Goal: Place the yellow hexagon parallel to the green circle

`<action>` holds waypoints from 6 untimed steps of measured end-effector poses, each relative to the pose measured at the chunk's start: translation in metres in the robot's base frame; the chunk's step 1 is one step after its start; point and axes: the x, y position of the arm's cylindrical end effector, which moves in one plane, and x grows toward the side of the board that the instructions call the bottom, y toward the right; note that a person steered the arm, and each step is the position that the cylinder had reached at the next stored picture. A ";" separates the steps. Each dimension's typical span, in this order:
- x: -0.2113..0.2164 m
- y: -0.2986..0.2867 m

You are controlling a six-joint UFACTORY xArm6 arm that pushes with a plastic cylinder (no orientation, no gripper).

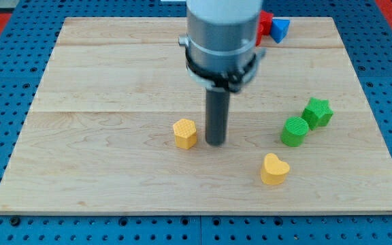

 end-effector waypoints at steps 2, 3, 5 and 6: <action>0.010 -0.052; -0.017 -0.045; -0.019 -0.116; -0.039 -0.102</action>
